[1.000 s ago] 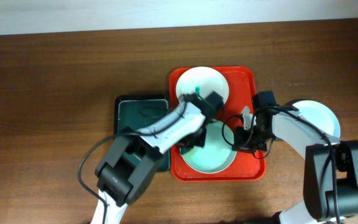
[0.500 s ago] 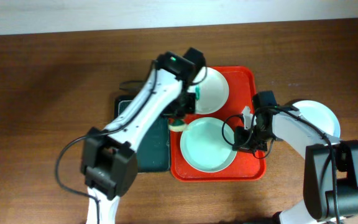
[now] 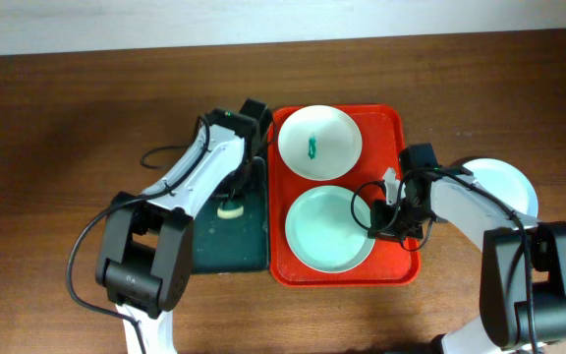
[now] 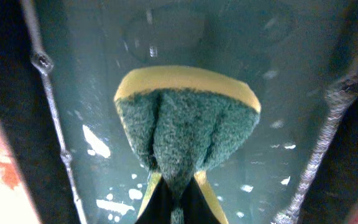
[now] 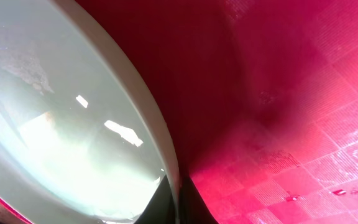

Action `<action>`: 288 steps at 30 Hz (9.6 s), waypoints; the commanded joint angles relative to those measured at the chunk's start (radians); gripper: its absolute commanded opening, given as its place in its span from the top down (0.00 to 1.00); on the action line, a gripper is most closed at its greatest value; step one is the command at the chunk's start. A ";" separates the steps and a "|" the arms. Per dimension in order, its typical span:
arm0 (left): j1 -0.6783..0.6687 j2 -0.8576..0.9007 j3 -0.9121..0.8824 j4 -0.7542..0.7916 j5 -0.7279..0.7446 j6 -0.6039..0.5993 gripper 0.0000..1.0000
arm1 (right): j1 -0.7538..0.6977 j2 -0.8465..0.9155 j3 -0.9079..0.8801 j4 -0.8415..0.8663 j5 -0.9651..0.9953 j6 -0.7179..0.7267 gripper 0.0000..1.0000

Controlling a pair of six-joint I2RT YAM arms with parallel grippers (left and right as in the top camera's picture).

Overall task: Clean dirty plates on tray and stack at the side
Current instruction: 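Place the sponge back in the dark tray and release it with the left gripper, then lift the mint green plate with the right gripper and tilt it over the dark tray, then carry the mint green plate right and stack it on the light blue plate, then grasp the white plate rim with the right gripper and pull it toward the tray edge, then grasp the sponge in the dark tray with the left gripper and wet it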

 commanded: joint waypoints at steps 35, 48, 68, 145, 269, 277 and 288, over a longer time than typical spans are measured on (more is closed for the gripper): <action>0.344 -0.793 -0.043 -0.172 0.003 0.006 0.01 | 0.588 -0.186 0.419 0.036 0.569 0.043 0.96; 0.344 -0.792 -0.043 -0.216 0.004 0.006 0.01 | 0.951 -0.183 0.423 0.135 1.242 0.042 0.96; 0.344 -0.792 -0.043 -0.216 0.004 0.006 0.01 | 1.014 -0.183 0.423 0.145 1.324 0.038 0.96; 0.344 -0.792 -0.043 -0.216 0.004 0.006 0.01 | -0.852 -0.275 0.151 -0.175 0.036 0.205 0.63; 0.084 -0.082 -0.160 0.137 0.079 0.177 0.44 | 0.169 -0.706 -0.028 -0.223 0.207 0.090 0.67; 0.084 -0.082 -0.311 0.340 0.060 0.177 1.00 | 0.169 -0.706 -0.028 -0.224 0.207 0.090 0.68; 0.084 -0.167 -0.122 0.043 0.102 0.177 0.49 | 0.169 -0.706 -0.028 -0.234 0.207 0.090 0.68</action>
